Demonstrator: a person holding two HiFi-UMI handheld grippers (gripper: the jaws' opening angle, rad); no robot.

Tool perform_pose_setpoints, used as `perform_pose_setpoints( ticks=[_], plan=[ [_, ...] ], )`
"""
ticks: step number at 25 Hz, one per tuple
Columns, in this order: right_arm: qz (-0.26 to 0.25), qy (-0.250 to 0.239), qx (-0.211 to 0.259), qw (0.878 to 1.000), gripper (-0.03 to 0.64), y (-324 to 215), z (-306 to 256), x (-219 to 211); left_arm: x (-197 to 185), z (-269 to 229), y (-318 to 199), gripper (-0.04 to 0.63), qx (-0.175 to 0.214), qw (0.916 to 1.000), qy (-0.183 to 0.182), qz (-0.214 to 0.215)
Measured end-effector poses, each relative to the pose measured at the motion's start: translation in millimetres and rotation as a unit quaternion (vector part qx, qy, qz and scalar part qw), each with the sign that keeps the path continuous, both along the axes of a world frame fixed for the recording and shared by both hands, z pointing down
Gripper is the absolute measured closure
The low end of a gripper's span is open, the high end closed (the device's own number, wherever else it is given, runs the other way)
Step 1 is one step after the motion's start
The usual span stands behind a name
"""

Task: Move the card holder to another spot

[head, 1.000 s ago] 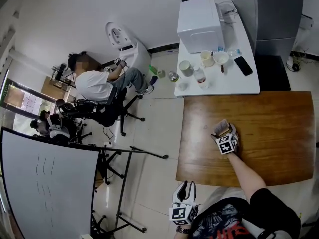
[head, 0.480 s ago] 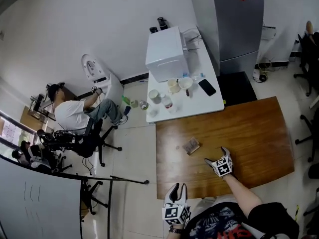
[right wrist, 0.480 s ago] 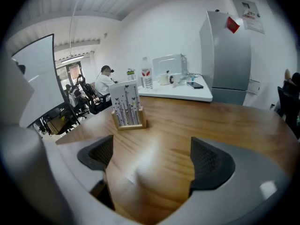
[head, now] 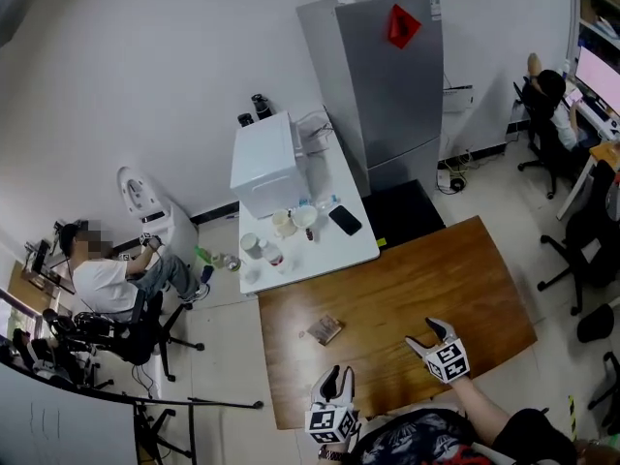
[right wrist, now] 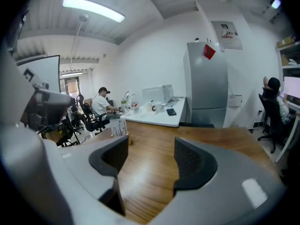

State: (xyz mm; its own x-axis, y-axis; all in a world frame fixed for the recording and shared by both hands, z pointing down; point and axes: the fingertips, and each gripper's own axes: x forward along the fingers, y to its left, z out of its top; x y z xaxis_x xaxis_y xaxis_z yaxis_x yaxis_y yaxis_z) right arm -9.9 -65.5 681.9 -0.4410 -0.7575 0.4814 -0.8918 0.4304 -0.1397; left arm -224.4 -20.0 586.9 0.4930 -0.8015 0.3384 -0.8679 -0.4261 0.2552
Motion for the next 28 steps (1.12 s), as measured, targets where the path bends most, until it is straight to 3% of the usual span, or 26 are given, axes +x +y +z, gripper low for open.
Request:
perform_pose_setpoints(
  ticks=[6, 12, 19, 23, 28],
  plan=[
    [0.027, -0.026, 0.095, 0.995, 0.475, 31, -116, 44, 44, -30, -13, 0.477, 0.034, 0.9975, -0.019, 0.060],
    [0.074, -0.049, 0.142, 0.986, 0.577, 34, -176, 81, 70, -75, -34, 0.457, 0.074, 0.9941, 0.005, 0.080],
    [0.127, -0.098, 0.154, 0.975, 0.608, 44, -183, 111, 108, -84, -17, 0.359, 0.092, 0.9866, -0.002, 0.134],
    [0.114, -0.097, 0.156, 0.977, 0.615, 47, -200, 113, 123, -90, 0, 0.293, 0.110, 0.9793, -0.021, 0.169],
    [0.092, -0.094, 0.143, 0.981, 0.617, 57, -210, 117, 129, -87, 16, 0.252, 0.093, 0.9792, -0.005, 0.181]
  ],
)
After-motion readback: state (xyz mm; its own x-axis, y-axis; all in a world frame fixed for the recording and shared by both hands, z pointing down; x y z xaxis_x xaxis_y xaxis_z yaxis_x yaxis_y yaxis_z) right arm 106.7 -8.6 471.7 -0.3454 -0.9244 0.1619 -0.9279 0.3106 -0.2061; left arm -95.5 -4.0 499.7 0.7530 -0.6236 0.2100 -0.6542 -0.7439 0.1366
